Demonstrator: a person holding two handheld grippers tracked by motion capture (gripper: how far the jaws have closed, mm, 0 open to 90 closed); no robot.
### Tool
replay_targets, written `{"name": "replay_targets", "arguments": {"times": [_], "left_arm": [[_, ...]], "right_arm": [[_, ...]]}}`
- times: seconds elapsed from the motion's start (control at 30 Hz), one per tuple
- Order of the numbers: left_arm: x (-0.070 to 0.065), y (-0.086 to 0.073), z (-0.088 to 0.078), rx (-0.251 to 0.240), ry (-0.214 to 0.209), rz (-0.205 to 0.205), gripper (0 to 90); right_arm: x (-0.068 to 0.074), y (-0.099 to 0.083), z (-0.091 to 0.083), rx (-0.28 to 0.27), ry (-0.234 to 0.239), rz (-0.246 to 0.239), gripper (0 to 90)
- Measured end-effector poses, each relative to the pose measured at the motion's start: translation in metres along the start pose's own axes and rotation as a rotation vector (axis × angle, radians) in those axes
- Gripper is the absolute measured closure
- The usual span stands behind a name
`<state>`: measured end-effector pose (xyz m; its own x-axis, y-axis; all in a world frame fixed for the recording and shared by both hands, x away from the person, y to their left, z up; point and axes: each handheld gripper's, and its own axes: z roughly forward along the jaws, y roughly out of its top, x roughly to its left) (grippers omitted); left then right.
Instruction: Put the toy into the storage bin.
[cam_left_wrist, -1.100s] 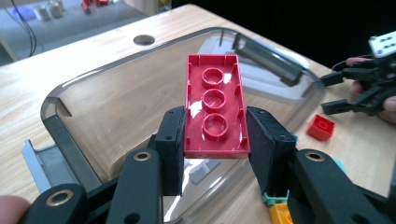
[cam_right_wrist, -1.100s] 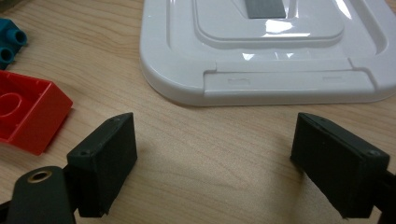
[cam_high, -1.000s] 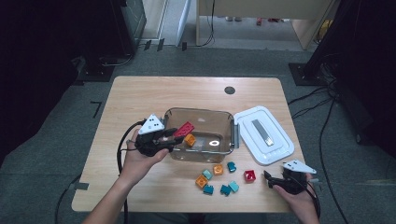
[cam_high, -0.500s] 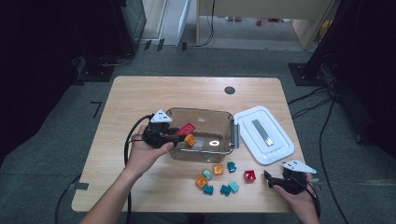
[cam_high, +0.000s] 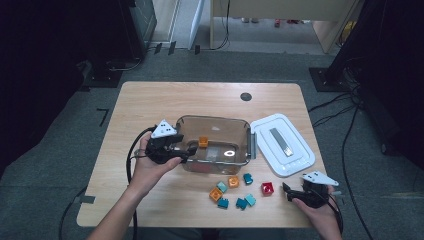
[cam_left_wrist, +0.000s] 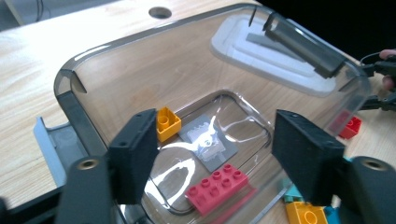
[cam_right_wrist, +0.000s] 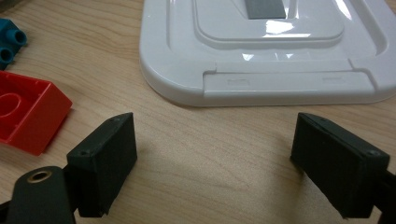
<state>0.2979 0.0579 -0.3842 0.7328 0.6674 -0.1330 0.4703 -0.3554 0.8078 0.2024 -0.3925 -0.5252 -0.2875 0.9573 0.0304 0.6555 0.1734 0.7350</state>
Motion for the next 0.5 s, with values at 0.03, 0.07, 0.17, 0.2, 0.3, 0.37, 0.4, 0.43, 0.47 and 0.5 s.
{"name": "replay_targets", "arguments": {"times": [0.03, 0.07, 0.17, 0.2, 0.3, 0.37, 0.4, 0.43, 0.47, 0.5], "left_arm": [[-0.002, -0.002, -0.002, -0.008, -0.005, 0.004, 27.8], [-0.003, -0.003, -0.003, -0.012, -0.007, 0.007, 27.8], [-0.011, -0.007, -0.01, -0.036, -0.013, 0.027, 22.0], [-0.011, -0.007, -0.01, -0.036, -0.013, 0.027, 19.5], [-0.021, -0.01, -0.014, -0.059, -0.022, 0.042, 16.2], [-0.026, -0.012, -0.016, -0.061, -0.017, 0.059, 13.4], [-0.03, -0.013, -0.017, -0.063, -0.014, 0.071, 13.4], [-0.033, -0.016, -0.019, -0.069, -0.019, 0.075, 13.3], [-0.035, -0.017, -0.019, -0.071, -0.02, 0.075, 10.7], [-0.038, -0.019, -0.02, -0.074, -0.015, 0.075, 10.6]], "right_arm": [[0.0, 0.0, 0.0, 0.0, 0.0, 0.001, 14.1], [0.0, 0.0, 0.0, 0.0, 0.0, 0.001, 14.1], [0.0, 0.0, 0.0, 0.0, -0.001, 0.0, 14.2], [0.0, 0.0, 0.0, 0.0, -0.001, 0.0, 14.2], [0.0, 0.0, 0.0, 0.001, -0.001, 0.001, 14.1], [0.0, 0.0, 0.0, 0.001, -0.001, 0.001, 14.1], [0.0, 0.0, 0.0, 0.001, -0.001, 0.001, 14.1], [0.0, 0.0, 0.0, 0.001, -0.001, 0.001, 14.2], [0.0, 0.0, 0.0, 0.0, -0.001, 0.001, 14.2], [0.0, 0.0, 0.0, 0.001, -0.001, 0.001, 14.2]]}}
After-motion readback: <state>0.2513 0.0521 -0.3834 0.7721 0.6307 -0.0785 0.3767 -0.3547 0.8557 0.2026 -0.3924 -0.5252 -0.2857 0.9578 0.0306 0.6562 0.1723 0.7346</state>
